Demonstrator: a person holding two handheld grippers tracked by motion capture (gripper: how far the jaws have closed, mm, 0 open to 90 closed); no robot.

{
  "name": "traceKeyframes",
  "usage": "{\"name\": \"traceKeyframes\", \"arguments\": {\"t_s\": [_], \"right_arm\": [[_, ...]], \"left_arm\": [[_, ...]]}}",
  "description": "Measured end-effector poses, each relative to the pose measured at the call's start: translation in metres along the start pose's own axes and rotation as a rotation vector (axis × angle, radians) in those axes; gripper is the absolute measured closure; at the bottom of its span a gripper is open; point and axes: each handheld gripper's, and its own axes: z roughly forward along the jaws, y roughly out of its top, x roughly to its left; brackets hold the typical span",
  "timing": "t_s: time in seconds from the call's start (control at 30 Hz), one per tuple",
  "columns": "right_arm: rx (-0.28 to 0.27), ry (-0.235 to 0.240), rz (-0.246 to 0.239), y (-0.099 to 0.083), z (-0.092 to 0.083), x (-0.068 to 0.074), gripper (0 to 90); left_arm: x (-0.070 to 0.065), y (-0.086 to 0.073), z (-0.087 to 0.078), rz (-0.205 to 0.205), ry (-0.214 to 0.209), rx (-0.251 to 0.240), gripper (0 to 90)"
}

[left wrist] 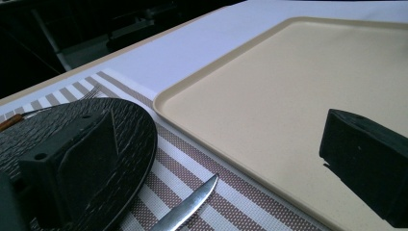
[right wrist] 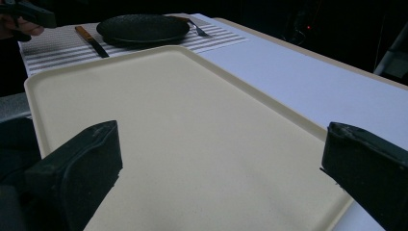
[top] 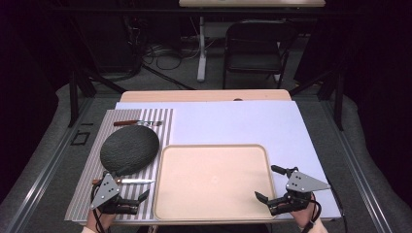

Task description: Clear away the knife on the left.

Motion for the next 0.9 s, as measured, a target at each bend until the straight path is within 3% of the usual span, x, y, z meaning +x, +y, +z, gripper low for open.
{"name": "traceKeyframes", "arguments": {"t_s": [0.4, 0.9], "right_arm": [[0.0, 0.002, 0.0, -0.0002, 0.0007, 0.0, 0.0], [0.009, 0.002, 0.002, -0.0006, 0.0015, 0.0006, 0.0]], "left_arm": [[0.002, 0.0012, -0.0031, 0.0, 0.003, -0.003, 0.0], [0.0066, 0.0053, -0.009, 0.057, 0.037, 0.08, 0.0]]}}
